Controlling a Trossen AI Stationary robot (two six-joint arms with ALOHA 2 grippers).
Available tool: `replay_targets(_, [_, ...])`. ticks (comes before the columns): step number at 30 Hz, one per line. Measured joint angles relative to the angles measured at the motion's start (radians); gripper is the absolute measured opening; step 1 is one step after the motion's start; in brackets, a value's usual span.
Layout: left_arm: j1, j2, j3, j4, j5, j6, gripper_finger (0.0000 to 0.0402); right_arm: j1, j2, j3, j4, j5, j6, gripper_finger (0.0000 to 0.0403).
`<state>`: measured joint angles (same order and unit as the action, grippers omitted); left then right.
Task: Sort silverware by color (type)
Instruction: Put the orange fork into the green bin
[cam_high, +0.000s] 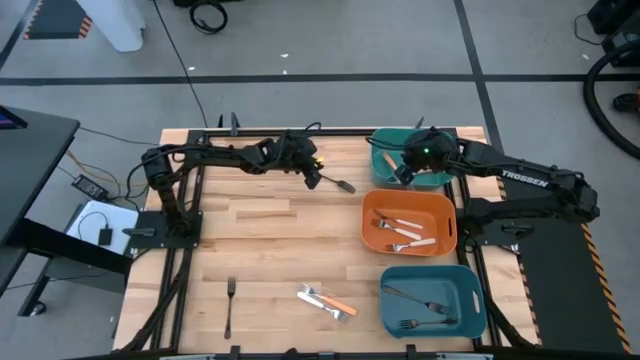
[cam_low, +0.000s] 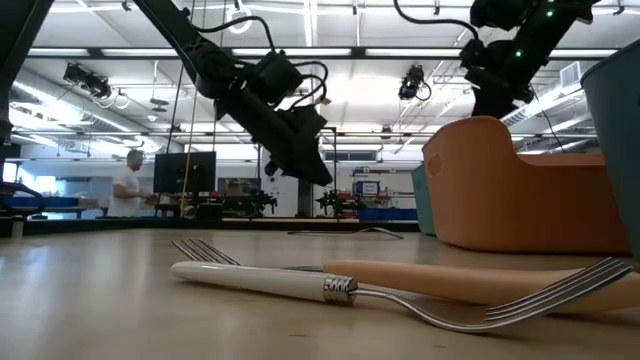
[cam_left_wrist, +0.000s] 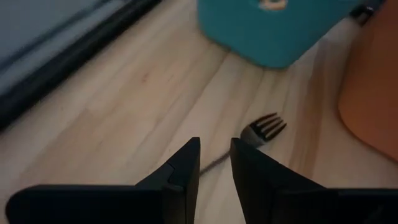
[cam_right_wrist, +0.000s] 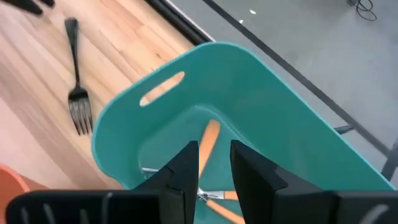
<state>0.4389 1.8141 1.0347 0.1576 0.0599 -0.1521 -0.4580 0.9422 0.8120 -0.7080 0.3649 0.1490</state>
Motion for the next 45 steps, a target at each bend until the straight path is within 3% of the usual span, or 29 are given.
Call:
replay_targets(7, [-0.002,-0.006,0.0,-0.057,-0.027,-0.131,0.0094,0.007,-0.014,0.0,0.049,-0.113,0.108,0.0101])
replay_targets(11, [-0.036,-0.01,0.0,-0.136,0.066,-0.139,0.0093,0.022,-0.014,0.0,0.1,-0.227,0.146,0.0101])
replay_targets(15, [-0.108,-0.013,0.0,-0.264,0.252,-0.003,0.0093,0.039,-0.014,0.0,0.135,-0.242,0.145,0.0101])
replay_targets(21, [-0.265,-0.013,0.0,-0.478,0.283,0.14,0.0093,0.039,-0.013,0.0,0.158,-0.23,0.108,0.0101])
replay_targets(26, [-0.347,-0.013,0.0,-0.465,0.279,0.082,0.0093,0.038,-0.013,0.0,0.16,-0.228,0.038,0.0101])
replay_targets(34, [-0.385,-0.013,0.0,-0.46,0.255,-0.011,0.0096,0.038,-0.013,0.0,0.162,-0.228,-0.045,0.0101])
replay_targets(40, [-0.449,-0.013,0.0,-0.362,0.335,0.008,0.0125,0.038,-0.013,0.0,0.161,-0.23,-0.048,0.0101])
replay_targets(45, [-0.501,-0.013,0.0,-0.26,0.288,-0.131,0.0151,0.056,-0.013,0.0,0.161,-0.367,-0.061,0.0101])
